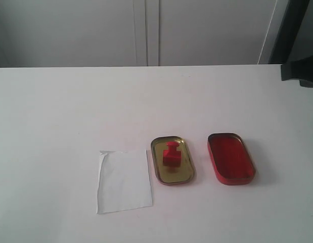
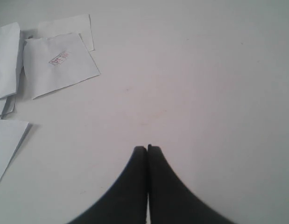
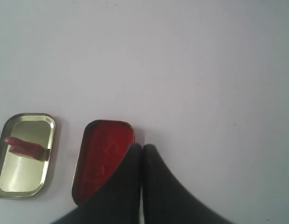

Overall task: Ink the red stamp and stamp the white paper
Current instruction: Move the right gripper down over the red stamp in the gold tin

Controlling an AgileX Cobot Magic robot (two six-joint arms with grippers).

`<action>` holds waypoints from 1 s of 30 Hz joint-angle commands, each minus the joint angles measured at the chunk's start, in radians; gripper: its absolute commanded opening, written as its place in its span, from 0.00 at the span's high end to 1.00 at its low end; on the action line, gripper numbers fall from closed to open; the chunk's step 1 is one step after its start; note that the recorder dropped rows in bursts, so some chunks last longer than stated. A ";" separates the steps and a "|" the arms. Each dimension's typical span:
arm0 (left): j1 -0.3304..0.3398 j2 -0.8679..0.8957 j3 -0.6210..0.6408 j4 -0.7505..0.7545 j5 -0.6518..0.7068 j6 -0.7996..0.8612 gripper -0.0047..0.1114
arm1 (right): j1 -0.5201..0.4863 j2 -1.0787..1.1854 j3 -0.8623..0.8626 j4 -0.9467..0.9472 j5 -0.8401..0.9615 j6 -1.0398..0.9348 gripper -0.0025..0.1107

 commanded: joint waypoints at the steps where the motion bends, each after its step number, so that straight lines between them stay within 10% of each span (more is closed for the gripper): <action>1: -0.003 -0.005 0.001 -0.005 -0.004 -0.009 0.96 | -0.001 0.053 -0.045 0.001 0.023 -0.033 0.98; 30: -0.003 -0.005 0.001 -0.005 -0.004 -0.009 0.96 | 0.098 0.455 -0.293 0.136 0.155 -0.298 0.98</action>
